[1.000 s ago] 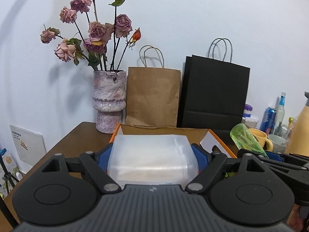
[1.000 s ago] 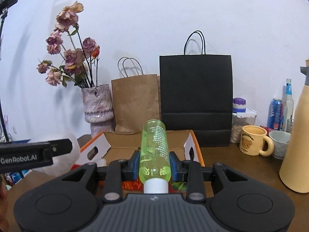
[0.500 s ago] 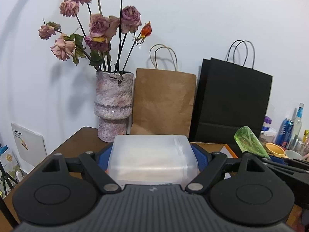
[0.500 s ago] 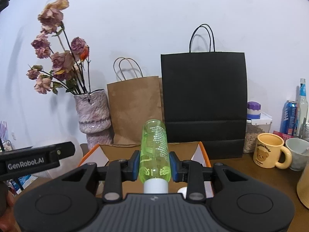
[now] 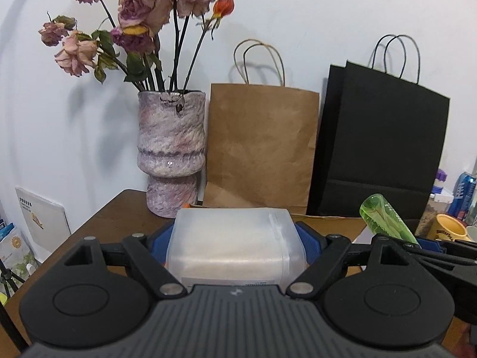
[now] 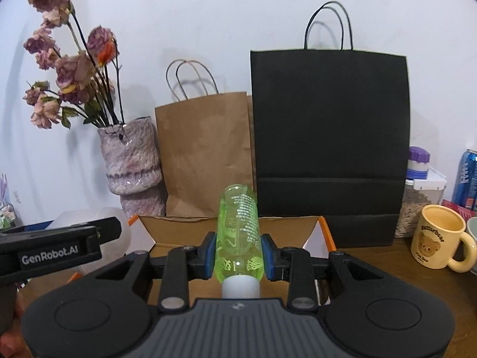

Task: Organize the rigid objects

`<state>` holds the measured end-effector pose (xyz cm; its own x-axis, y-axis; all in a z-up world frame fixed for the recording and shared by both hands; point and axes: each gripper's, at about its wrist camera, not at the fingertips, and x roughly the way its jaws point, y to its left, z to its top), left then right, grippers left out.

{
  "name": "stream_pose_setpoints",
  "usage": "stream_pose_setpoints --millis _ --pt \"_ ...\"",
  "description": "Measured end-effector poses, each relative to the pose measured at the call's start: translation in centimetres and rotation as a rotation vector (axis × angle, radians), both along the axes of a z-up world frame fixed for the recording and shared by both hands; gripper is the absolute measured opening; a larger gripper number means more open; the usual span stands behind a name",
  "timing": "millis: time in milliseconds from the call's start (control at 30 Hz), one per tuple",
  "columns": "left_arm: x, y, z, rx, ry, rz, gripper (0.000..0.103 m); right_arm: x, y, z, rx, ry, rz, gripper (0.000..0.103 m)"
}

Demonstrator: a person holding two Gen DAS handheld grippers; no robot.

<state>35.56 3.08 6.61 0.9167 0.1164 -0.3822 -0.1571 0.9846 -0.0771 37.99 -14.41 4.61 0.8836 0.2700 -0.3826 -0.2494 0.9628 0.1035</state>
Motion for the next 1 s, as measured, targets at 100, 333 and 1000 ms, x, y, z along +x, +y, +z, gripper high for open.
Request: stream_pose_setpoints --millis 100,333,1000 --pt "1.0 0.1 -0.4 0.007 0.015 0.006 0.084 1.2 0.4 -0.6 -0.014 0.019 -0.001 0.030" --pt "3.3 0.5 -1.8 0.022 0.067 0.019 0.084 3.3 0.9 -2.1 -0.035 0.055 0.002 0.030" --pt "4.4 1.1 -2.7 0.051 0.112 0.025 0.103 5.1 1.0 -4.8 -0.082 0.115 -0.017 0.075"
